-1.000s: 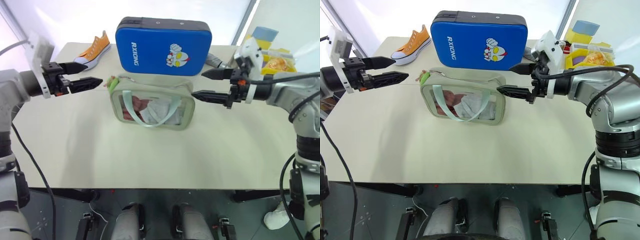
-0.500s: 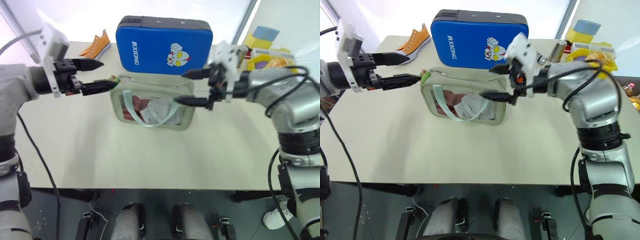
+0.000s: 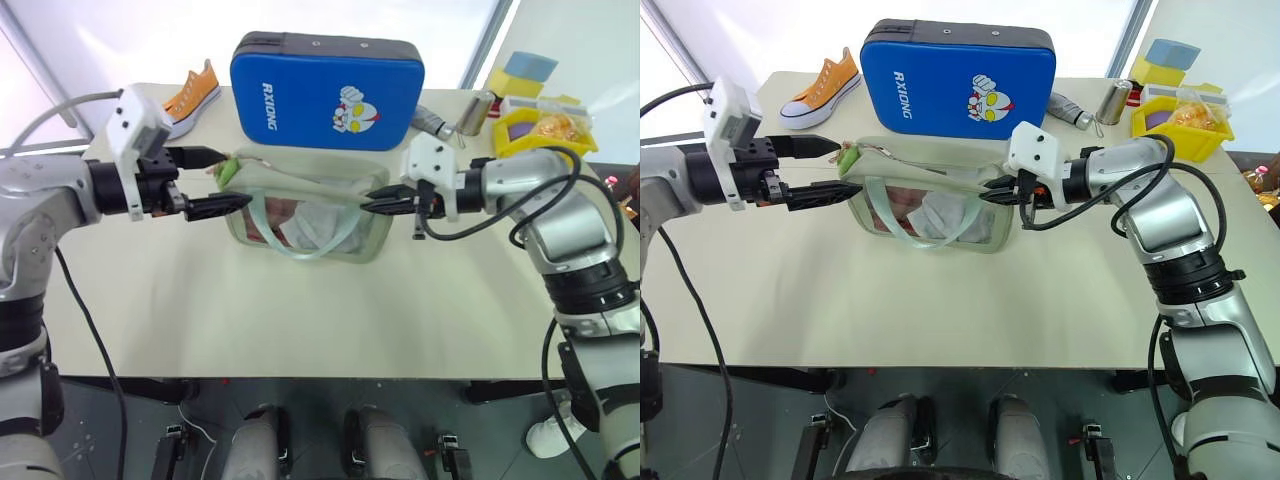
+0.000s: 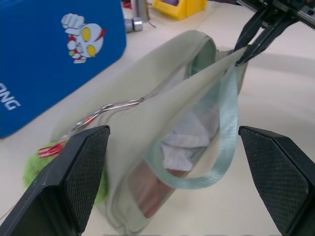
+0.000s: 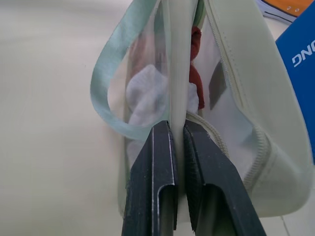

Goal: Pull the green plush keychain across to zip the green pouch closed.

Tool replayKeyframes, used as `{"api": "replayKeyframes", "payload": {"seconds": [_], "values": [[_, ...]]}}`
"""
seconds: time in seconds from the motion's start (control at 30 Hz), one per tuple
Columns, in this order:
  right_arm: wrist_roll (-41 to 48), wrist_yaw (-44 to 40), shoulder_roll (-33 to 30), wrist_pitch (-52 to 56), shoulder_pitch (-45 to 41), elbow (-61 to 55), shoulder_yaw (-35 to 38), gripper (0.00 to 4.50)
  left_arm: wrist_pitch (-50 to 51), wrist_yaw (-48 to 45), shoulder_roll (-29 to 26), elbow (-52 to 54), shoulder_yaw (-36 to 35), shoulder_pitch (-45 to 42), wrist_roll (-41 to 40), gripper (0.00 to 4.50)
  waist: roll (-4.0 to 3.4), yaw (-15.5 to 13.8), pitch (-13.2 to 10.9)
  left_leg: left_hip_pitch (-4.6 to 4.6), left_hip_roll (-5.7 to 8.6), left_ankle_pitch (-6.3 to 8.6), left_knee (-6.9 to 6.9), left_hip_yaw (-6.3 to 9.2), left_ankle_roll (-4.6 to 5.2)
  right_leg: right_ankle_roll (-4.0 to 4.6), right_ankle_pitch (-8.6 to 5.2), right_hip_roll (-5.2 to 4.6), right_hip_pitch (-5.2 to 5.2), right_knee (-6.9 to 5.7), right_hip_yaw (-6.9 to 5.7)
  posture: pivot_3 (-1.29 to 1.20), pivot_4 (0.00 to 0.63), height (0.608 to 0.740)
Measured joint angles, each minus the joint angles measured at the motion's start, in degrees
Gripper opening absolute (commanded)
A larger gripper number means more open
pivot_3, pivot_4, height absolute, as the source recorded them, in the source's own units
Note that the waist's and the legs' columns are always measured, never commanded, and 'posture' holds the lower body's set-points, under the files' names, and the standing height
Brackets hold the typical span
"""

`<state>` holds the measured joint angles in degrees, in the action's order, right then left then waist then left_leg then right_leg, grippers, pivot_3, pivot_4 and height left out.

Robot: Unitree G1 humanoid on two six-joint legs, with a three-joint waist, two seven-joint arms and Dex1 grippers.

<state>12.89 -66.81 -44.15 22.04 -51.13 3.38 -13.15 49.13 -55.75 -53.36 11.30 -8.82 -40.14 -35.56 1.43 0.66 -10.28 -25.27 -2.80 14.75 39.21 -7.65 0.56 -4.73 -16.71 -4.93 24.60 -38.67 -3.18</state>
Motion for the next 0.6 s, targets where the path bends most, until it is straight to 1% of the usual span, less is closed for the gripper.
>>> {"api": "replayKeyframes", "payload": {"seconds": [0.23,0.33,0.4,0.5,0.6], "values": [[-1.56,-1.82,-0.98,-5.17,-0.09,4.08,0.60,0.05,-0.05,1.09,0.27,0.07,-0.47,0.14,-0.21,4.50,0.00,0.03,0.00,0.02,0.00,-0.01,0.02,0.02,-0.01,-0.01,0.00,0.00,-0.03,-0.01,0.00,0.00,0.150,0.740],[-0.66,-2.05,-0.72,-2.15,0.14,2.12,0.92,1.14,-0.11,0.97,0.59,0.16,-0.39,0.13,-0.21,4.50,0.00,0.08,0.00,0.02,-0.01,-0.01,0.03,0.01,-0.01,-0.01,0.00,0.00,-0.03,-0.02,0.00,0.00,0.150,0.740],[-0.24,-1.94,-0.70,-0.47,0.47,0.97,1.07,2.06,-0.56,0.99,0.58,-0.17,-0.40,0.14,-0.12,4.50,0.00,0.08,0.00,0.02,-0.01,-0.01,0.03,0.01,-0.01,-0.01,0.00,0.00,-0.03,-0.02,0.00,0.00,0.150,0.740],[-0.17,-1.24,-1.03,1.38,0.51,0.05,2.43,2.06,-2.32,1.03,0.30,-2.91,-0.82,0.33,0.76,4.50,0.00,0.08,0.00,0.03,-0.01,-0.01,0.03,0.01,-0.02,-0.01,0.00,0.01,-0.03,-0.03,0.00,0.00,0.150,0.740],[0.81,-1.46,-3.89,4.14,0.54,-1.53,4.76,2.06,-5.40,1.08,-1.93,-9.16,-1.81,1.53,3.37,4.50,-0.02,0.08,-0.01,0.02,0.00,-0.01,0.02,0.00,-0.01,-0.01,0.00,0.00,-0.01,-0.03,-0.01,0.00,0.150,0.740]]}}
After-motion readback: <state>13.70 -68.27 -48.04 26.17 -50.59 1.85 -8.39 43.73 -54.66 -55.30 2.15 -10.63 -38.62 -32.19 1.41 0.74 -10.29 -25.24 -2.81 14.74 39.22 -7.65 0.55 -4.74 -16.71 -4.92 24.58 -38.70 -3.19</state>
